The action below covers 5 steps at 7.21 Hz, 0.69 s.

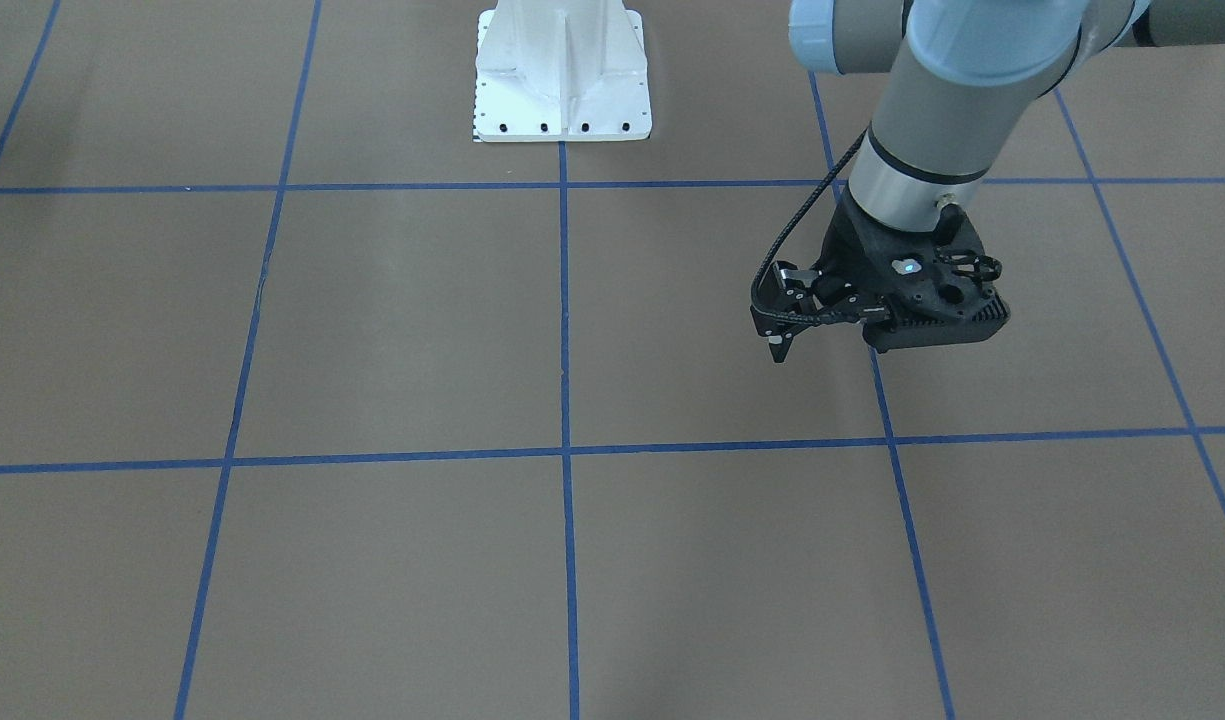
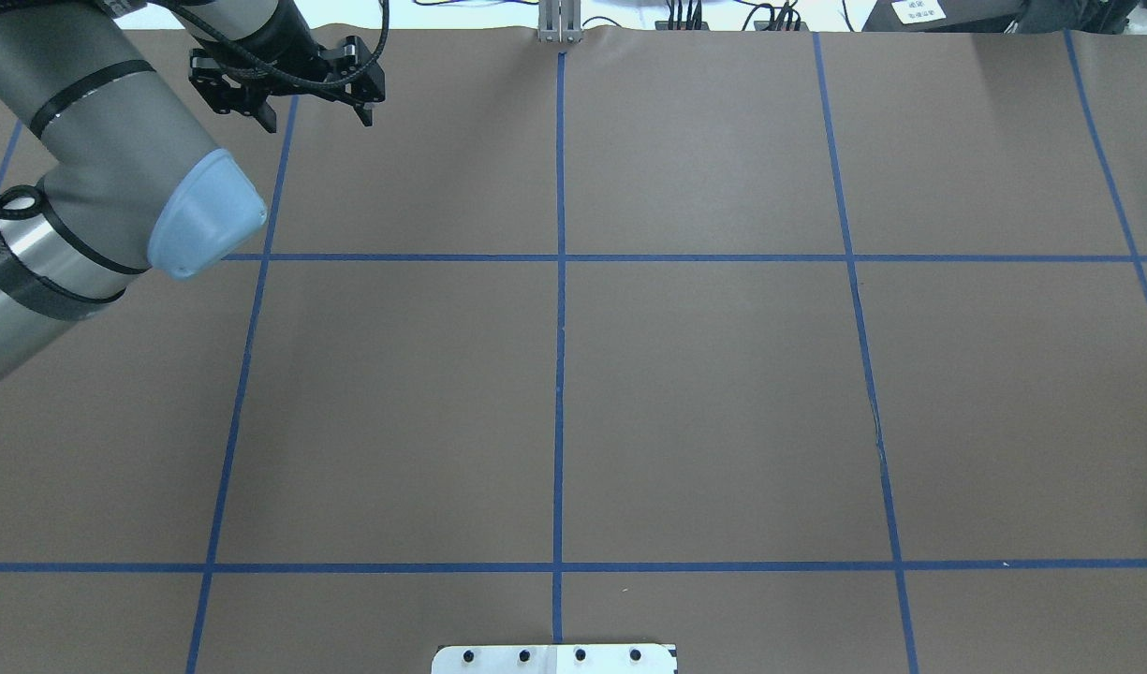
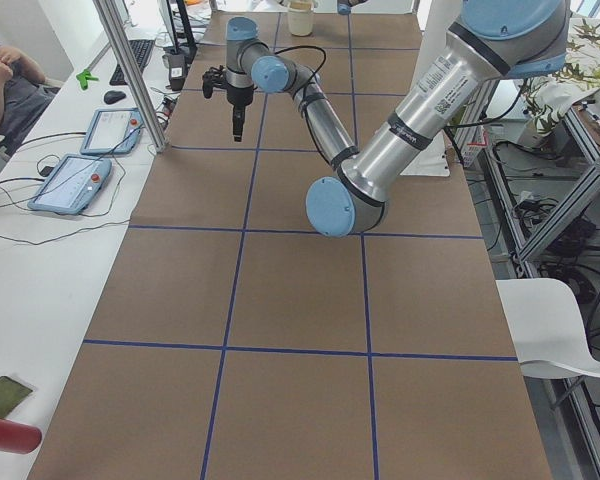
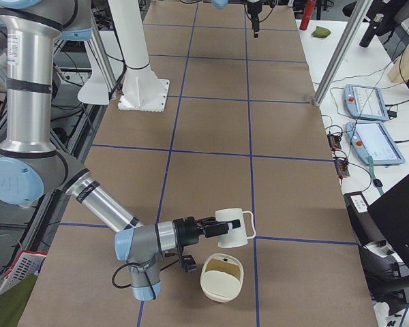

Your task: Left arm hands cup to right arm to dump lemon

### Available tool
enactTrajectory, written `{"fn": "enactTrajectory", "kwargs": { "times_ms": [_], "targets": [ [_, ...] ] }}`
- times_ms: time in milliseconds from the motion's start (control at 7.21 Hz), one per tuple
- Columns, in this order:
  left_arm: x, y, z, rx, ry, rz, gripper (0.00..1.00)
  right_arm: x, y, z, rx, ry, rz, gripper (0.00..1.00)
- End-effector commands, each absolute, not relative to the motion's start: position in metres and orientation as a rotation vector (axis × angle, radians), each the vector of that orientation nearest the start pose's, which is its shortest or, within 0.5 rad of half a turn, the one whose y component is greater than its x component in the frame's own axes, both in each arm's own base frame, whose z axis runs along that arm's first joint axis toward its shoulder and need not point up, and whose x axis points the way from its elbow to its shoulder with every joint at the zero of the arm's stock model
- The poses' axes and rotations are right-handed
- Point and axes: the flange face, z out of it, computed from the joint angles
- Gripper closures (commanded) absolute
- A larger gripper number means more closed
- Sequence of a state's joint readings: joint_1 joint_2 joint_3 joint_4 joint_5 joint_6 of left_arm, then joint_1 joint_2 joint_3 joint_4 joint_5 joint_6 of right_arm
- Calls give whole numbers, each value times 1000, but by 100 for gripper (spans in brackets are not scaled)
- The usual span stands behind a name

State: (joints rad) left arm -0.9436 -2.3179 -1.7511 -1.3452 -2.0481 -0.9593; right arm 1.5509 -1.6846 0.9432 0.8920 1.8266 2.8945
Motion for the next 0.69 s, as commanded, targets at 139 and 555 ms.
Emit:
{"fn": "enactTrajectory", "kwargs": {
  "times_ms": [139, 555],
  "targets": [
    [317, -583, 162, 162, 808, -143, 0, 105, -317, 749, 14, 2624, -2256, 100],
    [321, -584, 142, 163, 784, -149, 0, 106, -308, 760, 36, 2568, -2286, 100]
  ]
}}
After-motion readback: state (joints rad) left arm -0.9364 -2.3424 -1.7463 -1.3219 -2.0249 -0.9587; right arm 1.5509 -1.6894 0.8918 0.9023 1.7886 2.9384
